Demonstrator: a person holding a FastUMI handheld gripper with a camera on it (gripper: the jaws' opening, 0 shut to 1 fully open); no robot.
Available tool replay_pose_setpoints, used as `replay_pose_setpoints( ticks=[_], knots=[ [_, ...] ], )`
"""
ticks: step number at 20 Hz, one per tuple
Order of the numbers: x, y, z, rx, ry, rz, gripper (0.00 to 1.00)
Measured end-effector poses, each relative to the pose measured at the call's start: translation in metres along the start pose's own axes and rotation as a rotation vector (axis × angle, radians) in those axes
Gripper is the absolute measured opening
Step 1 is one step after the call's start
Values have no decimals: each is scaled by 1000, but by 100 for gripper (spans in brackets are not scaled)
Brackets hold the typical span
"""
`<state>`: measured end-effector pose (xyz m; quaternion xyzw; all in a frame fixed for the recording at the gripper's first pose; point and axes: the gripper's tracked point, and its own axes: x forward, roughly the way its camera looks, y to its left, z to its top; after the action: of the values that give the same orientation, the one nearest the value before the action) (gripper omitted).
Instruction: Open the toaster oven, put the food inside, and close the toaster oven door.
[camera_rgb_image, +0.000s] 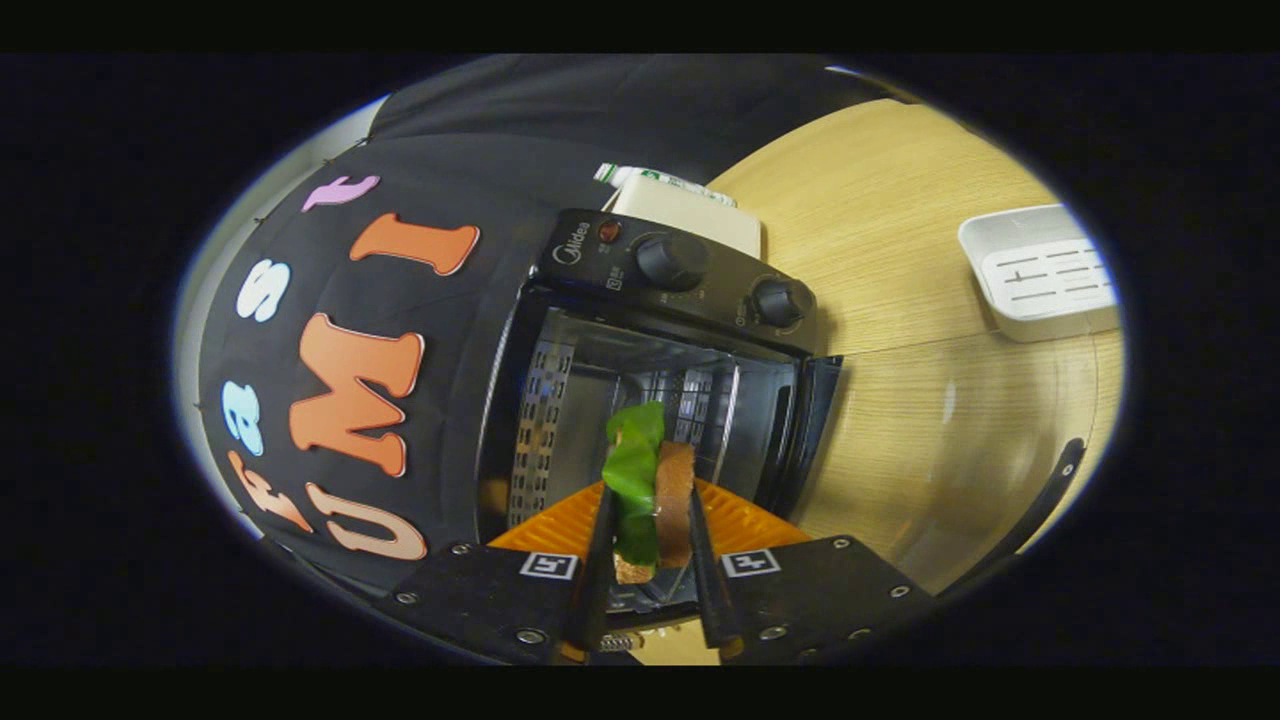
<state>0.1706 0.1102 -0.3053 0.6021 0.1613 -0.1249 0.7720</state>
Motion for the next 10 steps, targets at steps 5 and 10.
replay_pose_setpoints(
  ticks=[5,10],
  knots=[
    [7,0,-16,0,34,-41,74],
    [1,-7,-22,-4,80,-75,97]
  ],
)
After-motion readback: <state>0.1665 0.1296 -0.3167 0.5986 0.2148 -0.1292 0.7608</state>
